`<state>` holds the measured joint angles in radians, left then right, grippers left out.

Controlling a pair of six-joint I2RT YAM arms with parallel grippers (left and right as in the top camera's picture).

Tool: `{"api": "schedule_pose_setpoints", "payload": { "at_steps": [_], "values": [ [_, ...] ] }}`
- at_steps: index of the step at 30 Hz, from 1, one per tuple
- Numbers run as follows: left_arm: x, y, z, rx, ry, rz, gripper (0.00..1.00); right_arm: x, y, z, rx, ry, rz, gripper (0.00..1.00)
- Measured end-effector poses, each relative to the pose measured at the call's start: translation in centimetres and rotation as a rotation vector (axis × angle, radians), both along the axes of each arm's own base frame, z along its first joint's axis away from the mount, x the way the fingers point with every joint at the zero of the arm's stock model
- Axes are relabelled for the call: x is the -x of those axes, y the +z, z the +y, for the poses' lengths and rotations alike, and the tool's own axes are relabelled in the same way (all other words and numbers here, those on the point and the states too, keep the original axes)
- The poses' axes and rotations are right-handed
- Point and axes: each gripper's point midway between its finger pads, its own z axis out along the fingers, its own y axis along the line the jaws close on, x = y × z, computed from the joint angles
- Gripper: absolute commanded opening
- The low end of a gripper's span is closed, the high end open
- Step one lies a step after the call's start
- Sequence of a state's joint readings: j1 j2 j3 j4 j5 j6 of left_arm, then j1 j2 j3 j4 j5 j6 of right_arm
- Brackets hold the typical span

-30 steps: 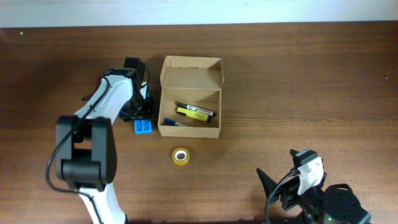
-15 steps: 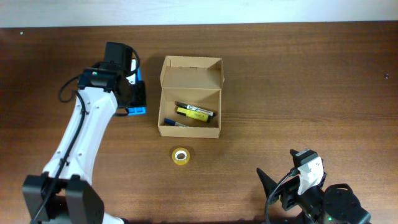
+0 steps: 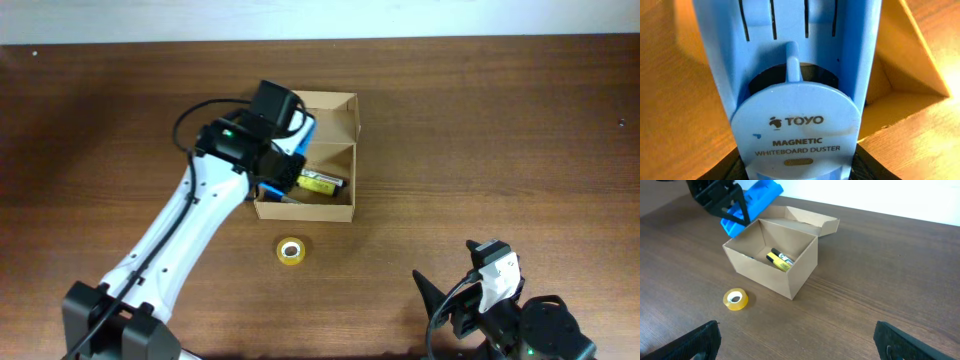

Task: Pack container
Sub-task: 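Carry the blue duster into the box and release it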

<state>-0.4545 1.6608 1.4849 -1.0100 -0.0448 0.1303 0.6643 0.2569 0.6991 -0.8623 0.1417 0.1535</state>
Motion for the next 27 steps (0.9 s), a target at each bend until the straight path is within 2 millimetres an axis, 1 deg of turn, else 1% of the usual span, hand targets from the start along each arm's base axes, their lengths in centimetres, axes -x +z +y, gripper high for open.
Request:
{"api": "schedule_pose_setpoints", "payload": {
  "at_steps": [2, 3, 7, 11, 17, 27],
  "values": [
    [0.0, -0.6, -0.3, -0.025, -0.053, 0.008, 0.22, 0.0, 0.0, 0.0, 0.0, 0.0, 0.0, 0.99],
    [0.0, -0.8, -0.3, -0.035, -0.071, 0.011, 0.25, 0.0, 0.0, 0.0, -0.001, 0.0, 0.0, 0.99],
    [-0.2, -2.5, -0.2, -0.093, -0.157, 0.04, 0.29, 0.0, 0.0, 0.0, 0.0, 0.0, 0.0, 0.99],
    [-0.5, -4.0, 0.2, -0.156, -0.226, 0.06, 0.29, 0.0, 0.0, 0.0, -0.001, 0.0, 0.0, 0.99],
    [-1.1, -5.1, 0.2, -0.204, -0.294, 0.075, 0.29, 0.0, 0.0, 0.0, -0.001, 0.0, 0.0, 0.99],
    [-1.4, -6.5, 0.1, -0.236, -0.325, 0.101, 0.29, 0.0, 0.0, 0.0, 0.0, -0.001, 0.0, 0.99]
  ]
}}
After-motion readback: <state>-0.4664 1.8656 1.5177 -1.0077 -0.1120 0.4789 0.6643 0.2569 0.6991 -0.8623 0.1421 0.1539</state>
